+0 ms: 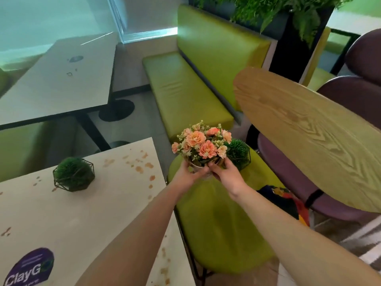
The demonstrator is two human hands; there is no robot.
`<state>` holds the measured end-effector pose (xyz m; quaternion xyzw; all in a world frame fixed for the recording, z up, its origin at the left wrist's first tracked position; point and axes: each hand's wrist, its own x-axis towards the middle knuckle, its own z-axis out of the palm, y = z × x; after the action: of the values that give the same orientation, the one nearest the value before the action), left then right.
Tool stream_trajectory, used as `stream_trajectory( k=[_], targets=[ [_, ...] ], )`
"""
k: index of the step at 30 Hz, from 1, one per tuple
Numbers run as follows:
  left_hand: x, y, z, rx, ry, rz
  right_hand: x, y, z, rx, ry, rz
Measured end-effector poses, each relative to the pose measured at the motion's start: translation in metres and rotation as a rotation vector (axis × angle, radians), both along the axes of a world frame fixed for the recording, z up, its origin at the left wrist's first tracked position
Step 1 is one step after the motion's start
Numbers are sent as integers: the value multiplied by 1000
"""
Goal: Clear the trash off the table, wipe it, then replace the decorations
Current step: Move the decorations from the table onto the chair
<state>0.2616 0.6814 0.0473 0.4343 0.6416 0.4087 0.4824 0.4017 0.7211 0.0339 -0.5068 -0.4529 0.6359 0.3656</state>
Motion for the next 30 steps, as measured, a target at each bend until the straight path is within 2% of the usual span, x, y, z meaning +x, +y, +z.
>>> stream_trajectory(
  k=[8, 16, 30],
  targets=[
    [2, 43, -22, -52, -17, 132, -8, 60, -19, 16, -163, 168],
    [3, 56, -38, -83, 21, 138, -5, 80, -32, 5, -224, 257],
    [11, 50, -39, -108, 24, 261, -1, 65, -32, -44, -314, 217]
  ],
)
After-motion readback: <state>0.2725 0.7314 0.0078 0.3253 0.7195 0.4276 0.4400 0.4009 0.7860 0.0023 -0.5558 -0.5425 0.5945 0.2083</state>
